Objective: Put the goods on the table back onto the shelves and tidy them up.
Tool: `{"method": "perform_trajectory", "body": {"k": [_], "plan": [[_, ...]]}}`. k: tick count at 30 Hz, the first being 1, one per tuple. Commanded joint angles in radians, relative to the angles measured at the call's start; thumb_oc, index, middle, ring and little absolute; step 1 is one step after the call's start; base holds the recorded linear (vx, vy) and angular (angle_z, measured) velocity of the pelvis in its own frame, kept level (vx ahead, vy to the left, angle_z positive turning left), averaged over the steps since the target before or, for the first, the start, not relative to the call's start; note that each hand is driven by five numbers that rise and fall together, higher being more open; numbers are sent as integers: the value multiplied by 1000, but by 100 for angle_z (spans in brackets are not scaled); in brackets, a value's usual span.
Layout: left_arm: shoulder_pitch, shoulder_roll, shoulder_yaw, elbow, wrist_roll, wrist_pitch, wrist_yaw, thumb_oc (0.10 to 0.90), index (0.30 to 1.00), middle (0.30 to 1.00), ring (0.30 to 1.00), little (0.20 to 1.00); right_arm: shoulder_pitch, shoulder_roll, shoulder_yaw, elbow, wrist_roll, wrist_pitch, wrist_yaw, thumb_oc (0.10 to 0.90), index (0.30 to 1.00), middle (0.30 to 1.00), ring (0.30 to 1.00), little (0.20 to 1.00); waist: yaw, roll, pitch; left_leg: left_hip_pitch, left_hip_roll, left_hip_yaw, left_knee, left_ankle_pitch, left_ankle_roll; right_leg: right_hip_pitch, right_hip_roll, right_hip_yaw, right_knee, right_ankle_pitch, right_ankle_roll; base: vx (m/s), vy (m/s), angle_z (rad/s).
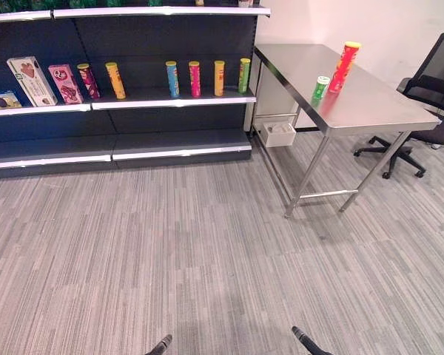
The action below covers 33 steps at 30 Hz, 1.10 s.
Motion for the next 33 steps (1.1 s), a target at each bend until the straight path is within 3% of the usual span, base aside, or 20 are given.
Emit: {"method": "perform_trajectory", "body": {"k": [1,21,25,26,27,28,30,31,32,33], "plan": [[-74,19,14,-2,-25,-50,-5,800,900,900,900,900,-55,-43,7,-11,18,-42,6,800,900,900,900,900,16,-23,20,22,21,17,-28,6,-52,14,-98,-11,-10,48,145,0,0,0],[-88,13,8,8,-15,-38,13,800,900,900,900,900,-58,-46,25,-1,4,-31,8,800,900,900,900,900,5,-12,52,27,41,55,-11,10,-60,1,-81,19,-10,47,135,1,-29,-6],[-110,21,-3,-15,-30,-37,17,800,900,900,900,900,-64,-55,27,-14,20,-32,6,800,900,900,900,900,-1,-28,98,-84,57,24,186,8,-84,-9,-75,24,-8,45,113,-35,-109,-8],[-117,26,-9,-32,-37,-38,17,800,900,900,900,900,-57,-59,24,-27,29,-35,6,800,900,900,900,900,0,-33,121,-149,66,7,316,55,-99,3,-65,23,-2,31,93,-11,-132,15],[-117,26,-9,-32,-37,-38,17,800,900,900,900,900,-57,-59,24,-27,29,-35,5,800,900,900,900,900,-1,-32,120,-153,66,5,321,53,-99,1,-64,21,-2,31,93,-10,-150,41],[-128,31,-19,-47,-40,-38,21,800,900,900,900,900,-53,-66,21,-46,38,-39,4,800,900,900,900,900,-4,-37,142,-229,81,2,445,111,-115,9,-61,9,3,27,79,-39,-88,43],[-142,34,-25,-49,-44,-38,25,800,900,900,900,900,-53,-71,24,-56,45,-38,2,800,900,900,900,900,-1,-41,164,-305,76,-14,537,145,-112,14,-56,0,3,15,66,58,-72,32],[-150,35,-25,-51,-50,-41,29,800,900,900,900,900,-56,-73,24,-59,49,-35,-3,800,900,900,900,900,-2,-37,154,-339,109,40,436,144,-107,33,-52,-10,-10,-4,71,370,63,24],[-144,36,-28,-52,-46,-41,29,800,900,900,900,900,-57,-75,26,-66,47,-36,-8,800,900,900,900,900,14,-34,141,-340,108,49,270,139,-100,48,-50,1,-10,-26,83,356,86,16],[-144,36,-28,-52,-46,-41,29,800,900,900,900,900,-57,-75,26,-66,47,-36,-8,800,900,900,900,900,14,-34,141,-340,107,49,270,139,-100,48,-50,1,-10,-26,83,467,174,-14]]}}
